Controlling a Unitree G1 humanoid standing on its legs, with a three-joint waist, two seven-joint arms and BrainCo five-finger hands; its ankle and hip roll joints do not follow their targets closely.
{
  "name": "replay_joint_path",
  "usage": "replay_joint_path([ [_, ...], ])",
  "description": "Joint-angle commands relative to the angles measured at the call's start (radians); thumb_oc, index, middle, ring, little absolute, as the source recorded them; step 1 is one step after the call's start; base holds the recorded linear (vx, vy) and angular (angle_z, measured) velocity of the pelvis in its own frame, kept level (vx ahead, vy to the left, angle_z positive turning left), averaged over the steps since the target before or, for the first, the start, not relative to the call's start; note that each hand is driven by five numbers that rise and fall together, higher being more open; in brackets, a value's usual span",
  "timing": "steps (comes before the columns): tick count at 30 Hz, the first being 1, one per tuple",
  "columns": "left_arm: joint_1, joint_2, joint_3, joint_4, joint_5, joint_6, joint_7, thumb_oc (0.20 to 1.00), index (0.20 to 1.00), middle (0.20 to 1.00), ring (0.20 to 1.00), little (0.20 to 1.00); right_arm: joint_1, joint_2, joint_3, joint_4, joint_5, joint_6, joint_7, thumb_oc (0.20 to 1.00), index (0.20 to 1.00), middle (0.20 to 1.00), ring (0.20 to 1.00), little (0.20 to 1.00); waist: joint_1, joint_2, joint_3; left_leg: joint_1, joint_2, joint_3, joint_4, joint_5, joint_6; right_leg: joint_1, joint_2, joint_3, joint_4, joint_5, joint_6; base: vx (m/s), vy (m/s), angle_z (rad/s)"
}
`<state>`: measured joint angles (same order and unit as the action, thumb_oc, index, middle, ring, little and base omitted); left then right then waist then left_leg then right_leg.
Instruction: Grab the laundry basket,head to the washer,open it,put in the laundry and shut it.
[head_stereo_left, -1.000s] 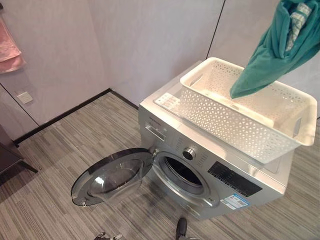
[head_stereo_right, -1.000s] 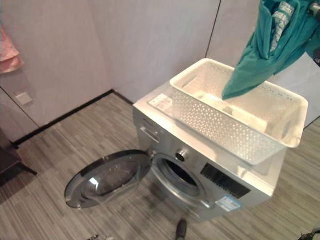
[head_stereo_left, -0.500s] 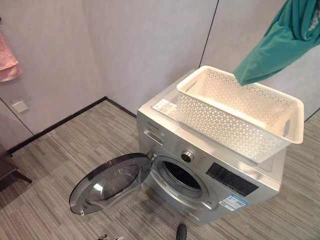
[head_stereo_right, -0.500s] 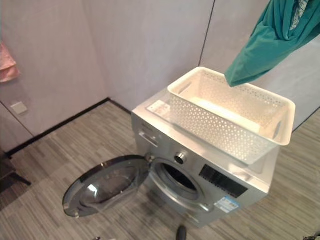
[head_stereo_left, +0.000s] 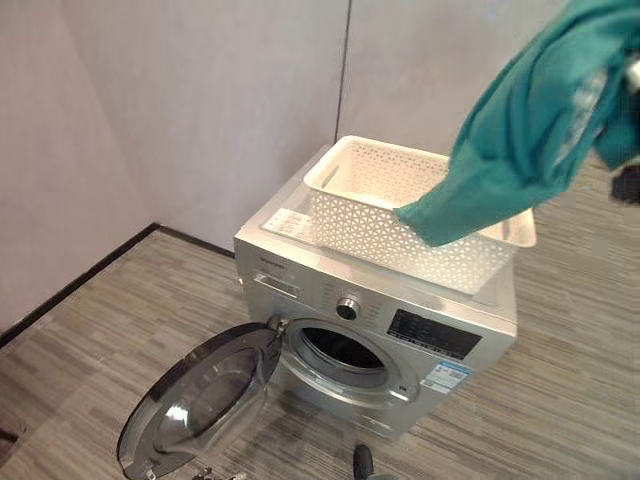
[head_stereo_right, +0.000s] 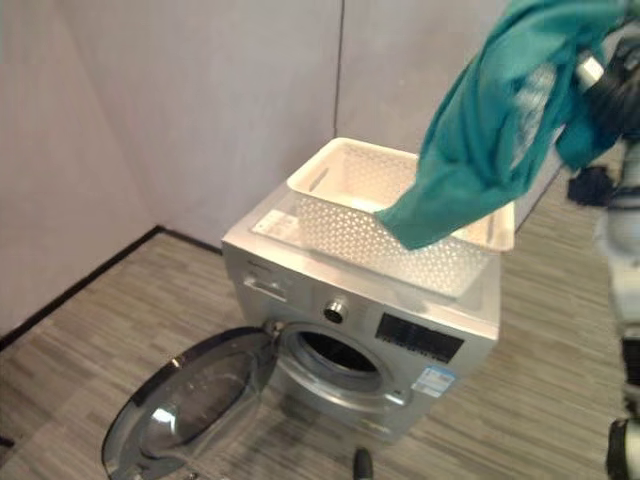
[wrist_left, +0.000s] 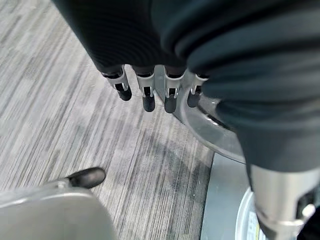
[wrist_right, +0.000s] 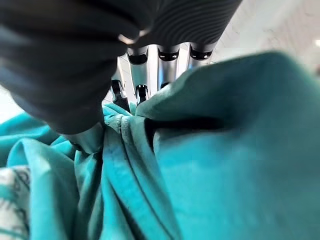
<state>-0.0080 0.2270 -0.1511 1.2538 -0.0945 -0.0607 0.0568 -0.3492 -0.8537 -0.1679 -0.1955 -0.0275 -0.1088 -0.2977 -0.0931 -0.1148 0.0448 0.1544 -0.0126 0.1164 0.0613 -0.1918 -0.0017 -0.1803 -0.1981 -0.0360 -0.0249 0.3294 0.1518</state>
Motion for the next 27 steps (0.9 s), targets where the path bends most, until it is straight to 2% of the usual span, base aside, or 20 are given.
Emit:
replay_joint_path([
  [1, -0.033, -0.003, -0.028, -0.018, 0.033, -0.014, 0.001, 1.000, 1.000, 1.000, 1.000, 1.000, -0.113, -0.001, -0.089, -0.063, -0.020, -0.070, -0.008, 0.200, 0.200, 0.200, 0.200, 0.200, 0.022, 0.040, 0.034, -0.084, -0.006, -0.021, 0.015, 0.021, 0.081, -0.027, 0.023, -0.074, 0.333, -0.252, 0.010, -0.18, 0.086, -0.26],
  [2, -0.033, -0.003, -0.028, -0.018, 0.033, -0.014, 0.001, 1.000, 1.000, 1.000, 1.000, 1.000, -0.112, -0.001, -0.089, -0.063, -0.020, -0.070, -0.007, 0.200, 0.200, 0.200, 0.200, 0.200, 0.022, 0.039, 0.032, -0.086, -0.007, -0.020, 0.015, 0.022, 0.081, -0.029, 0.022, -0.074, 0.334, -0.252, 0.010, -0.21, 0.091, -0.29],
  [3, -0.036, 0.001, -0.023, -0.024, 0.023, -0.014, 0.007, 1.000, 1.000, 1.000, 1.000, 1.000, -0.104, 0.026, -0.078, -0.090, -0.020, -0.082, -0.002, 0.200, 0.200, 0.200, 0.200, 0.200, 0.023, 0.054, 0.038, -0.098, 0.006, -0.005, 0.023, 0.035, 0.090, -0.031, 0.037, -0.103, 0.416, -0.273, 0.007, -0.12, 0.053, -0.45],
  [5, -0.033, 0.006, 0.000, -0.023, 0.018, -0.013, 0.013, 1.000, 1.000, 1.000, 1.000, 1.000, -0.071, 0.066, -0.066, -0.127, -0.024, -0.086, 0.017, 0.200, 0.200, 0.200, 0.200, 0.200, 0.028, 0.061, 0.025, -0.110, 0.012, 0.031, 0.006, 0.056, 0.092, -0.037, 0.050, -0.131, 0.495, -0.317, -0.006, -0.15, 0.057, -0.50],
  [8, -0.028, 0.009, -0.001, -0.022, 0.038, -0.016, 0.013, 1.000, 1.000, 1.000, 1.000, 1.000, -0.042, 0.093, -0.061, -0.164, -0.013, -0.093, 0.050, 0.200, 0.200, 0.200, 0.200, 0.200, 0.032, 0.059, 0.007, -0.113, 0.013, 0.072, -0.012, 0.060, 0.094, 0.000, 0.044, -0.157, 0.514, -0.358, -0.013, -0.09, -0.018, -0.58],
  [9, -0.027, 0.009, -0.001, -0.023, 0.038, -0.016, 0.013, 1.000, 1.000, 1.000, 1.000, 1.000, -0.041, 0.094, -0.062, -0.165, -0.013, -0.092, 0.050, 0.200, 0.200, 0.200, 0.200, 0.200, 0.033, 0.059, 0.007, -0.117, 0.014, 0.073, -0.013, 0.066, 0.093, -0.001, 0.046, -0.158, 0.508, -0.351, -0.015, -0.07, -0.053, -0.71],
  [13, -0.004, -0.001, 0.019, -0.044, 0.010, -0.027, 0.014, 1.000, 1.000, 1.000, 1.000, 1.000, -0.027, 0.131, -0.020, -0.171, -0.008, -0.096, 0.075, 0.200, 0.200, 0.200, 0.200, 0.200, 0.060, 0.056, -0.031, -0.122, 0.007, 0.117, -0.038, 0.075, 0.092, 0.081, 0.040, -0.145, 0.442, -0.353, -0.008, -0.03, -0.065, -0.53],
  [15, 0.001, -0.005, 0.017, -0.058, -0.004, -0.037, 0.012, 1.000, 1.000, 1.000, 1.000, 1.000, -0.015, 0.144, -0.004, -0.166, 0.005, -0.094, 0.087, 0.200, 0.200, 0.200, 0.200, 0.200, 0.075, 0.049, -0.048, -0.136, 0.004, 0.128, -0.043, 0.087, 0.083, 0.128, 0.057, -0.119, 0.343, -0.378, -0.016, -0.06, -0.133, -0.48],
  [16, 0.008, -0.008, 0.022, -0.099, -0.006, -0.054, 0.027, 1.000, 1.000, 1.000, 1.000, 1.000, -0.002, 0.172, 0.042, -0.188, 0.032, -0.101, 0.120, 0.200, 0.200, 0.200, 0.200, 0.200, 0.096, 0.038, -0.056, -0.161, 0.002, 0.153, -0.040, 0.093, 0.065, 0.194, 0.064, -0.110, 0.178, -0.433, -0.019, -0.11, -0.201, -0.37],
  [17, 0.013, -0.007, 0.017, -0.128, -0.001, -0.057, 0.032, 1.000, 1.000, 1.000, 1.000, 1.000, 0.019, 0.184, 0.054, -0.195, 0.040, -0.104, 0.129, 0.200, 0.200, 0.200, 0.200, 0.200, 0.103, 0.036, -0.058, -0.175, 0.007, 0.159, -0.034, 0.101, 0.059, 0.204, 0.067, -0.112, 0.144, -0.427, -0.022, -0.13, -0.229, -0.13],
  [21, 0.021, 0.028, -0.017, -0.399, 0.007, -0.100, 0.052, 1.000, 1.000, 1.000, 1.000, 1.000, 0.147, 0.215, 0.076, -0.246, 0.053, -0.120, 0.181, 0.200, 0.200, 0.200, 0.200, 0.200, 0.117, 0.030, -0.043, -0.212, 0.026, 0.131, -0.034, 0.137, 0.030, 0.229, 0.082, -0.153, 0.089, -0.423, -0.032, -0.08, -0.152, 0.00],
  [23, 0.046, 0.080, -0.057, -0.616, 0.022, -0.128, 0.041, 1.000, 1.000, 1.000, 1.000, 1.000, 0.198, 0.222, 0.099, -0.261, 0.087, -0.133, 0.219, 0.200, 0.200, 0.200, 0.200, 0.200, 0.120, 0.033, -0.035, -0.213, 0.027, 0.111, -0.040, 0.146, 0.022, 0.246, 0.084, -0.178, 0.075, -0.426, -0.035, -0.04, -0.116, 0.49],
  [24, 0.058, 0.140, -0.073, -0.810, 0.045, -0.150, 0.029, 1.000, 1.000, 1.000, 1.000, 1.000, 0.227, 0.230, 0.132, -0.266, 0.111, -0.136, 0.247, 0.200, 0.200, 0.200, 0.200, 0.200, 0.121, 0.036, -0.035, -0.217, 0.028, 0.098, -0.047, 0.156, 0.015, 0.258, 0.087, -0.191, 0.051, -0.427, -0.036, -0.04, -0.082, 0.59],
  [25, 0.062, 0.142, -0.072, -0.816, 0.045, -0.147, 0.028, 1.000, 1.000, 1.000, 1.000, 1.000, 0.228, 0.232, 0.132, -0.266, 0.112, -0.136, 0.248, 0.200, 0.200, 0.200, 0.200, 0.200, 0.120, 0.035, -0.037, -0.220, 0.029, 0.097, -0.048, 0.162, 0.015, 0.256, 0.088, -0.192, 0.048, -0.422, -0.037, -0.04, -0.073, 0.54],
  [27, 0.059, 0.203, -0.064, -1.022, 0.048, -0.166, 0.002, 1.000, 1.000, 1.000, 1.000, 1.000, 0.244, 0.227, 0.161, -0.276, 0.135, -0.133, 0.287, 0.200, 0.200, 0.200, 0.200, 0.200, 0.124, 0.037, -0.037, -0.222, 0.031, 0.090, -0.054, 0.170, 0.008, 0.268, 0.092, -0.202, 0.030, -0.423, -0.040, -0.02, -0.059, 0.17],
])
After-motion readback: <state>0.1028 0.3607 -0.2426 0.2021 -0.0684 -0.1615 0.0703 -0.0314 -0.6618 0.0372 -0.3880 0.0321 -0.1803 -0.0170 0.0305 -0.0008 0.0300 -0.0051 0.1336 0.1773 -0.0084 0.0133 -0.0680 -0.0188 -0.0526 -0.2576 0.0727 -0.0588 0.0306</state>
